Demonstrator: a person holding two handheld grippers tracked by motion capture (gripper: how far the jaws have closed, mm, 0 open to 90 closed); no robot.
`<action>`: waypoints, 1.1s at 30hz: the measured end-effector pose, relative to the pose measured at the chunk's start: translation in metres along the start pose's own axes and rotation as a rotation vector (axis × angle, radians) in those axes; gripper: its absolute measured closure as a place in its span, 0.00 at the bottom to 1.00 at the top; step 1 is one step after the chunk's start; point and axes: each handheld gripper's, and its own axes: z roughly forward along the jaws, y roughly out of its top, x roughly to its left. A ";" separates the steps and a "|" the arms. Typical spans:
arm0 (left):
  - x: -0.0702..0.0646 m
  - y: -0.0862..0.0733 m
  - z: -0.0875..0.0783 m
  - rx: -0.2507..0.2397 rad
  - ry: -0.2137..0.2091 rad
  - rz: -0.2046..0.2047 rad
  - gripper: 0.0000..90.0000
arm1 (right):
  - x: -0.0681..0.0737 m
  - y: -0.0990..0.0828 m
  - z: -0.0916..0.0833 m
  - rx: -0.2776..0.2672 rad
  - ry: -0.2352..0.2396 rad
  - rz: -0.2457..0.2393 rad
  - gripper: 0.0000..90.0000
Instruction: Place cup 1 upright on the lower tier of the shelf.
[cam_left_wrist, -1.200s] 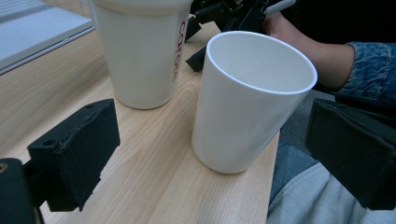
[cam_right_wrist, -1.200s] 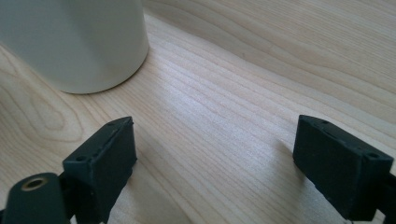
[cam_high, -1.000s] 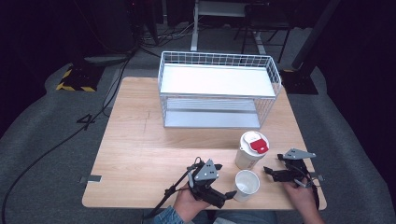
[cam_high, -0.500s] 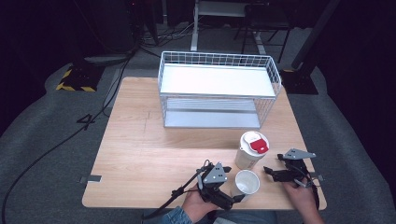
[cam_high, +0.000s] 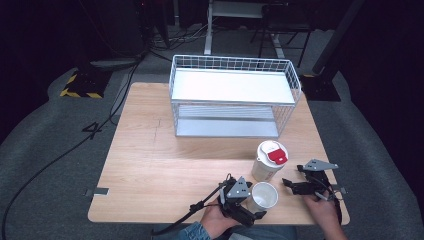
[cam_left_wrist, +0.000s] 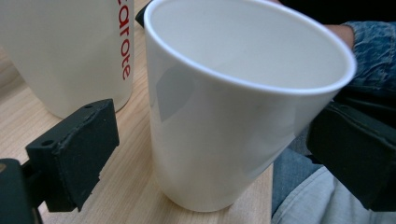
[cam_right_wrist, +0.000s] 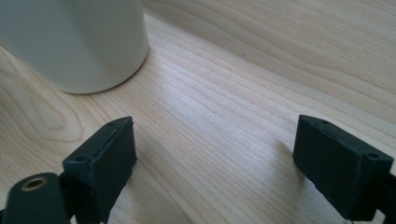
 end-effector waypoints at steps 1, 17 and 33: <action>0.000 0.000 0.002 0.006 -0.002 0.000 0.03 | 0.000 0.000 0.000 0.000 0.000 0.000 0.15; -0.003 0.003 0.021 0.120 0.019 0.056 0.06 | 0.000 0.000 0.000 0.000 -0.001 0.000 0.15; -0.005 0.004 0.021 0.134 0.019 0.106 0.25 | 0.000 0.000 0.000 -0.001 0.000 0.000 0.15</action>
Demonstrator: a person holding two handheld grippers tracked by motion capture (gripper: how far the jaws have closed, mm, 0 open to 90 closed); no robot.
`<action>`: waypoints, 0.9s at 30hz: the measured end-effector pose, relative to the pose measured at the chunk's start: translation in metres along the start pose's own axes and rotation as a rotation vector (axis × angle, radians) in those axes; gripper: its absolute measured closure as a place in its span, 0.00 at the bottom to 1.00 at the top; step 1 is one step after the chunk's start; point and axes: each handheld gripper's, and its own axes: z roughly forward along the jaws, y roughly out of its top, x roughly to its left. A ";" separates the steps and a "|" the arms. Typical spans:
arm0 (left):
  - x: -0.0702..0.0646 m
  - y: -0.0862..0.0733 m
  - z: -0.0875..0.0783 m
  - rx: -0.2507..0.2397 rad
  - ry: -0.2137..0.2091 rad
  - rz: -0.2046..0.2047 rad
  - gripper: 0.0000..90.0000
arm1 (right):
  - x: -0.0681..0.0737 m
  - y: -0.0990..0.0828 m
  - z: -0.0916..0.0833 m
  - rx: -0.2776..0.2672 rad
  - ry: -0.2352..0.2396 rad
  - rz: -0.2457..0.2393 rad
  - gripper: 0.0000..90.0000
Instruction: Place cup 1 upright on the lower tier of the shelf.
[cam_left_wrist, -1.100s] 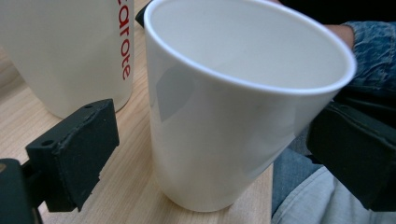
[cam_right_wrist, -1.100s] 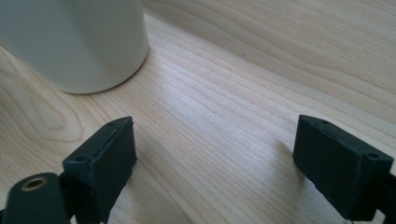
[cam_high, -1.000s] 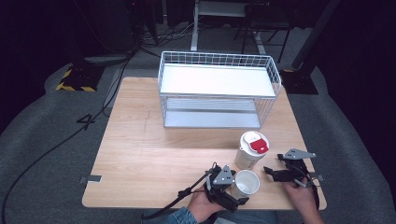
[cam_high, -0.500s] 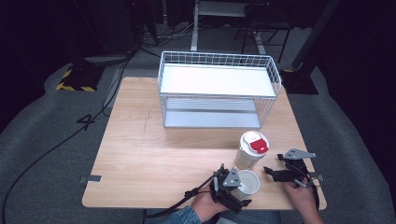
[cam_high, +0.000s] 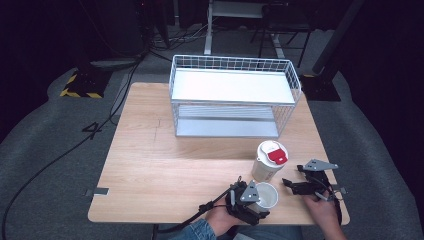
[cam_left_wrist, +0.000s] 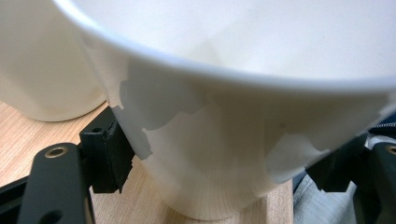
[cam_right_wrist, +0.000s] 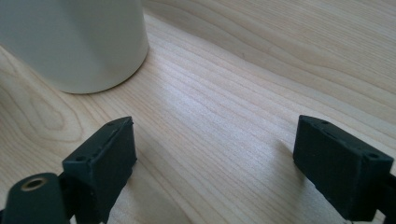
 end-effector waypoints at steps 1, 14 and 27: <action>0.000 0.000 0.000 0.003 0.001 0.005 0.25 | 0.000 0.000 0.000 0.001 -0.001 -0.001 0.15; -0.001 0.004 -0.011 -0.025 0.005 0.007 0.25 | 0.000 0.000 0.000 0.001 -0.001 -0.001 0.15; 0.001 0.007 -0.035 -0.056 0.025 -0.030 0.25 | 0.000 0.000 0.000 0.001 -0.001 0.000 0.15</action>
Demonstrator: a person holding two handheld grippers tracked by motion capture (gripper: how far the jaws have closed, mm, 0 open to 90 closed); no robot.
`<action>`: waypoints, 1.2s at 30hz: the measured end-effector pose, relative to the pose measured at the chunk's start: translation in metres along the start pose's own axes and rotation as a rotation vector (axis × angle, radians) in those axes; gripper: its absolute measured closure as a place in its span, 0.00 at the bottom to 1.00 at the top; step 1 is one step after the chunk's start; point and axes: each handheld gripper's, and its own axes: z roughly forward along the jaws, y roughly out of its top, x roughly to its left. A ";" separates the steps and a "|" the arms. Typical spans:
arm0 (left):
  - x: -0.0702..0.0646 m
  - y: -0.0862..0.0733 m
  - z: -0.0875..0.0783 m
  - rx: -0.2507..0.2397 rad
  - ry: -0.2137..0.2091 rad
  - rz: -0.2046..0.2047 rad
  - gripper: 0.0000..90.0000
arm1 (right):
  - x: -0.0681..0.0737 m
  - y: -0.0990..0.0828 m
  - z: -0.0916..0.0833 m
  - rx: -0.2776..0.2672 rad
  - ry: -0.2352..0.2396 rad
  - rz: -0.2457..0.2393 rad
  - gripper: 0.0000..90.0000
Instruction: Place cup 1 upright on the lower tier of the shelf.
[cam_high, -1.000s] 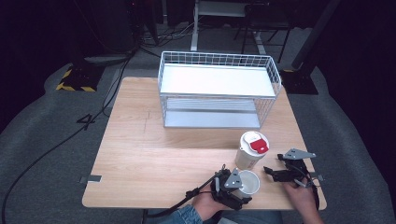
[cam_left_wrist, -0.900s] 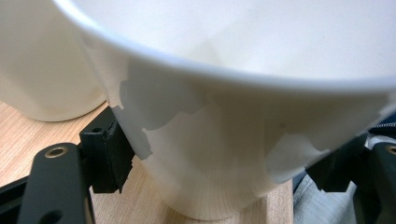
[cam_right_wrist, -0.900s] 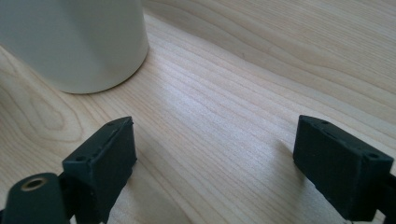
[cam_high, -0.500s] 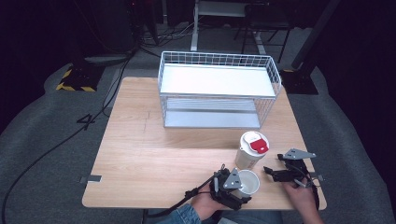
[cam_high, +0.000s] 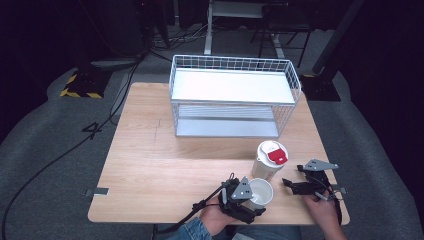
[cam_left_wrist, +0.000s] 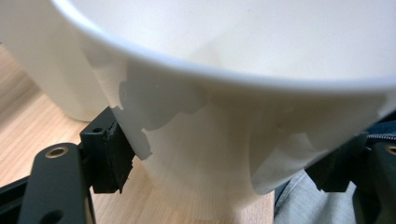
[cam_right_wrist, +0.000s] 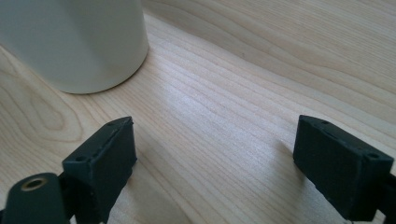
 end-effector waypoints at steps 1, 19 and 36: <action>0.001 0.000 -0.003 0.001 0.007 -0.002 0.25 | 0.000 0.000 0.000 0.000 0.000 0.000 0.15; 0.025 0.000 -0.046 -0.034 0.095 -0.036 0.25 | 0.000 0.001 0.001 0.002 -0.002 0.002 0.15; 0.043 0.009 -0.067 -0.038 0.145 -0.075 0.25 | 0.000 0.001 0.001 0.001 -0.003 0.003 0.15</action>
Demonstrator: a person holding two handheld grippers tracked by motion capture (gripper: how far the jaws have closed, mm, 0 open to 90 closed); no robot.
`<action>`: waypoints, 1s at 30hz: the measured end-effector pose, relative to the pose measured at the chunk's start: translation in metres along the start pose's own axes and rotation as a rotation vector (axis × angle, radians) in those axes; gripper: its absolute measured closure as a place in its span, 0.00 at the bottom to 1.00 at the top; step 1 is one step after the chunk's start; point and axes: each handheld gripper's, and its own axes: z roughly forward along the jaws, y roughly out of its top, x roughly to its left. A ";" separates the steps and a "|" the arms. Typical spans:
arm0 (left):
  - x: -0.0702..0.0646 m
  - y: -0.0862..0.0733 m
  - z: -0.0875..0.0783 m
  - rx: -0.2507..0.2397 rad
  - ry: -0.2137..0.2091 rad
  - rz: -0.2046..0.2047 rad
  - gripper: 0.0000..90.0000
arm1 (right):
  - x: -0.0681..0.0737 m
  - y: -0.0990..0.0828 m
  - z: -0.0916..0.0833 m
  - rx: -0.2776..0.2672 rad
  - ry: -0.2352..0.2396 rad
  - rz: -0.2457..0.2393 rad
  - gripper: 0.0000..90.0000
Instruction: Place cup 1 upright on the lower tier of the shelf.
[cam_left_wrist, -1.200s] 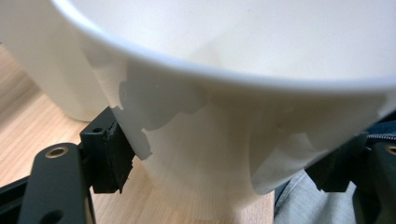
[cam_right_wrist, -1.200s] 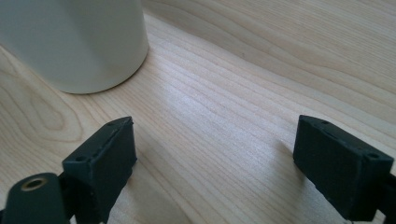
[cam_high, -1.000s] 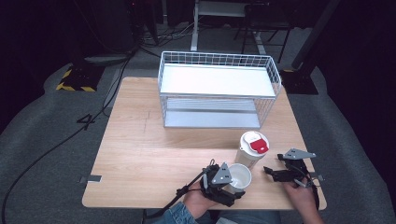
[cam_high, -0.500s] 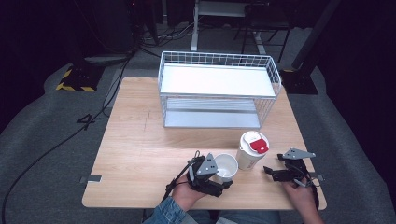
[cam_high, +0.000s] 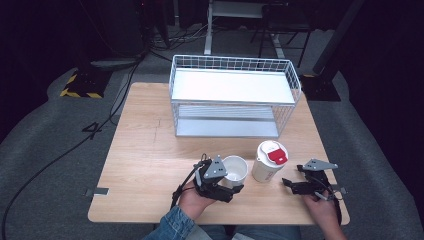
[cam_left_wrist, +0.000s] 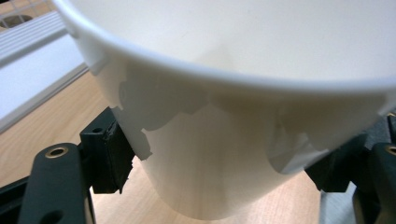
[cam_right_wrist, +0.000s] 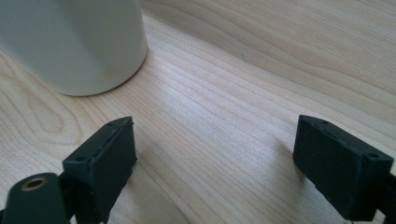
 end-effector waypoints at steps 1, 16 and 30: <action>0.001 0.001 0.000 0.002 0.004 -0.003 0.25 | 0.000 0.000 0.000 0.000 0.000 0.000 0.15; 0.033 0.014 -0.005 -0.002 0.106 -0.073 0.25 | 0.000 0.000 0.000 0.000 0.000 0.000 0.15; 0.057 0.027 0.004 -0.027 0.156 -0.077 0.25 | 0.000 0.000 0.000 0.000 -0.004 0.004 0.15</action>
